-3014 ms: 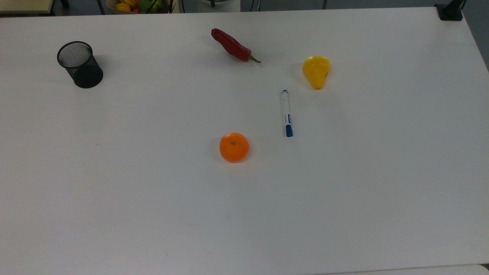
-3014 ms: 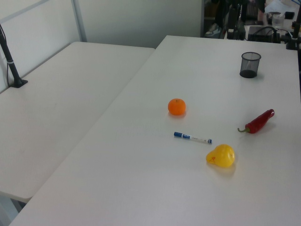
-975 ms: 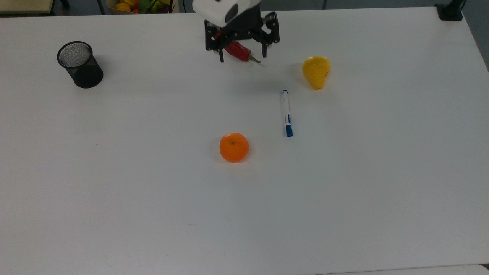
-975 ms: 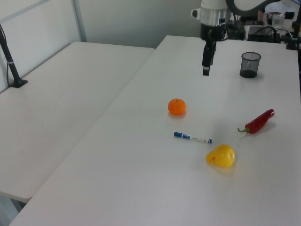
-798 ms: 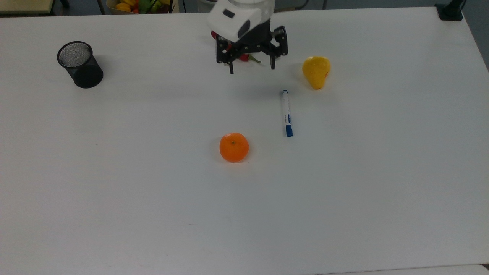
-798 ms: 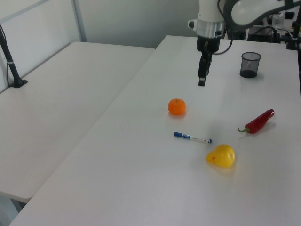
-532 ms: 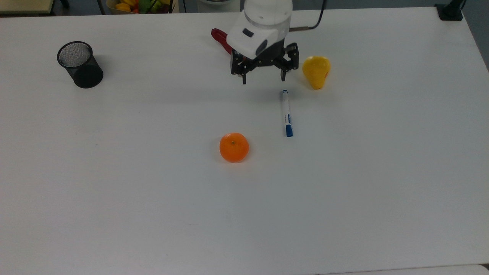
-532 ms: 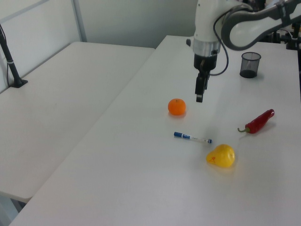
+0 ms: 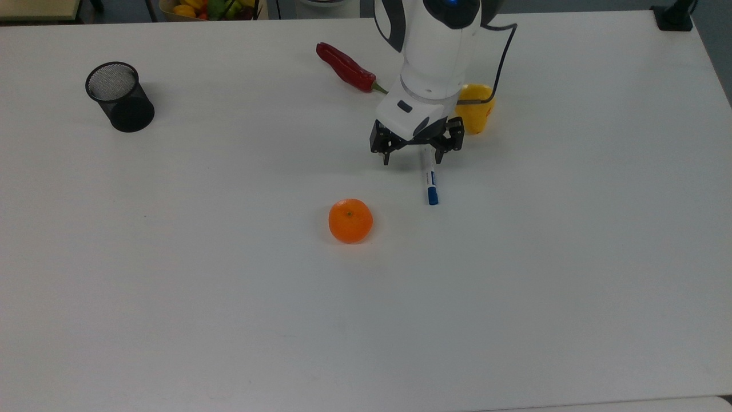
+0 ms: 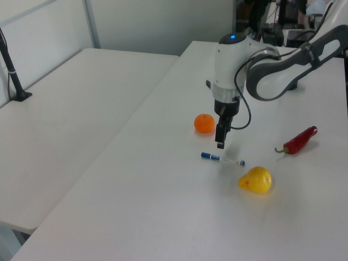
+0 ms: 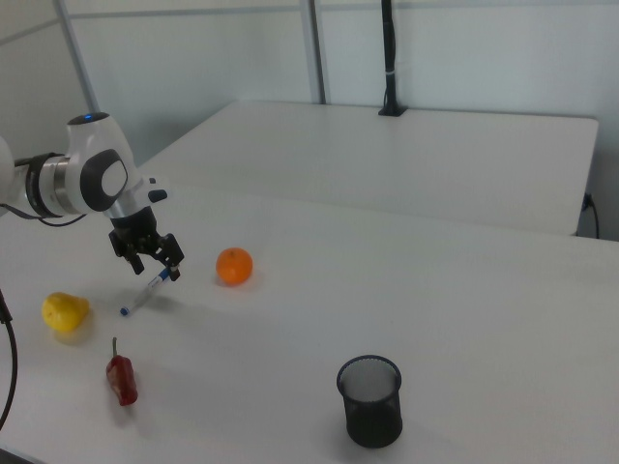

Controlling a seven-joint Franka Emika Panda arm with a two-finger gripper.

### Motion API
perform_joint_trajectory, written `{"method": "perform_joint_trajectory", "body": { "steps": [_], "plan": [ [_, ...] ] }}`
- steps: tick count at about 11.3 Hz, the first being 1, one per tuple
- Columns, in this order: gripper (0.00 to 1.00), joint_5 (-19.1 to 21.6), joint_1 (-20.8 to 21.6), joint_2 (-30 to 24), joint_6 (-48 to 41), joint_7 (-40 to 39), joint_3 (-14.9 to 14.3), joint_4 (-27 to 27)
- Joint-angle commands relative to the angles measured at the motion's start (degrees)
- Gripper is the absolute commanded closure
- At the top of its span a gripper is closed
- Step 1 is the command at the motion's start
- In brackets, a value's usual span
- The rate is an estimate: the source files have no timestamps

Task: Place marker
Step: 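Lower the gripper over the marker's middle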

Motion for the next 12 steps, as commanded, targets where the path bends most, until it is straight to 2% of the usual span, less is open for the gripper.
{"method": "perform_joint_trajectory", "body": {
  "steps": [1,4,6,8,11,12],
  "plan": [
    [0.00,-2.56,0.70,2.00,3.43,3.41,0.66,-0.12],
    [0.02,-3.61,0.62,3.14,4.84,3.50,1.97,-0.03],
    [0.11,-3.88,0.61,3.85,5.46,3.50,2.16,0.06],
    [0.26,-3.88,0.62,4.03,5.46,3.50,2.16,0.06],
    [0.36,-3.88,0.61,4.03,5.46,3.41,2.16,-0.03],
    [0.47,-3.88,0.61,4.03,5.46,3.41,2.16,-0.03]
  ]
}}
